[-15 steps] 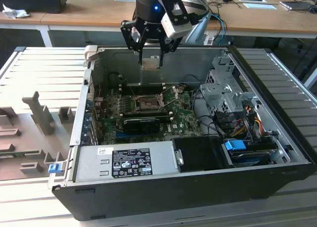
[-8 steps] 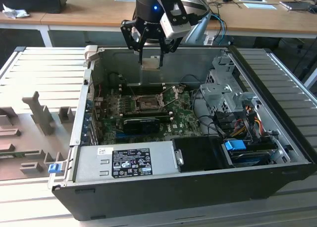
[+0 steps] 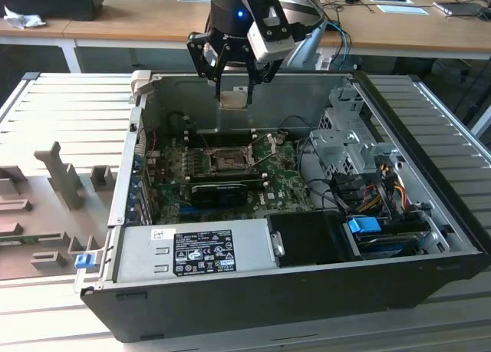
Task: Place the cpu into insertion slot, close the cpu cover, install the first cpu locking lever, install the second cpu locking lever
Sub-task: 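Place the cpu into insertion slot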
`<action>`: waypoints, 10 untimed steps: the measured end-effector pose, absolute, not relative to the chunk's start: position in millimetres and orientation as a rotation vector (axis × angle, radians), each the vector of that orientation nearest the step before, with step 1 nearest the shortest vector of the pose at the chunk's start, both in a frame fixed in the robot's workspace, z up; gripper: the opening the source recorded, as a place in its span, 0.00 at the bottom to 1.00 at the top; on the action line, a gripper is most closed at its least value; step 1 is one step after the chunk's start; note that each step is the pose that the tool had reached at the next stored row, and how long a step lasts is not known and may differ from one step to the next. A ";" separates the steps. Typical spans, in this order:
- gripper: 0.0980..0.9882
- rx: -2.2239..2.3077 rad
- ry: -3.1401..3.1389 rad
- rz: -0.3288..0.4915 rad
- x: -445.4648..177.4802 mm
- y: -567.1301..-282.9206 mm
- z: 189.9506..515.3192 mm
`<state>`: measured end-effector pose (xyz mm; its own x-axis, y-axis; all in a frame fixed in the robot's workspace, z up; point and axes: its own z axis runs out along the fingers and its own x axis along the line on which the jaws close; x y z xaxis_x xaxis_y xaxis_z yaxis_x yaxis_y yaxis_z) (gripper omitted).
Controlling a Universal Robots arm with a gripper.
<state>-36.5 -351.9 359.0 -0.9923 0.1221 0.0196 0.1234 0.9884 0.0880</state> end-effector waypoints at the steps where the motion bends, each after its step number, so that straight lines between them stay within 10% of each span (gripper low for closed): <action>1: 0.48 -0.198 -3.118 -0.138 -36.5 -352.0 358.9; 10: 0.48 -0.321 -3.112 -0.137 -36.5 -351.9 358.4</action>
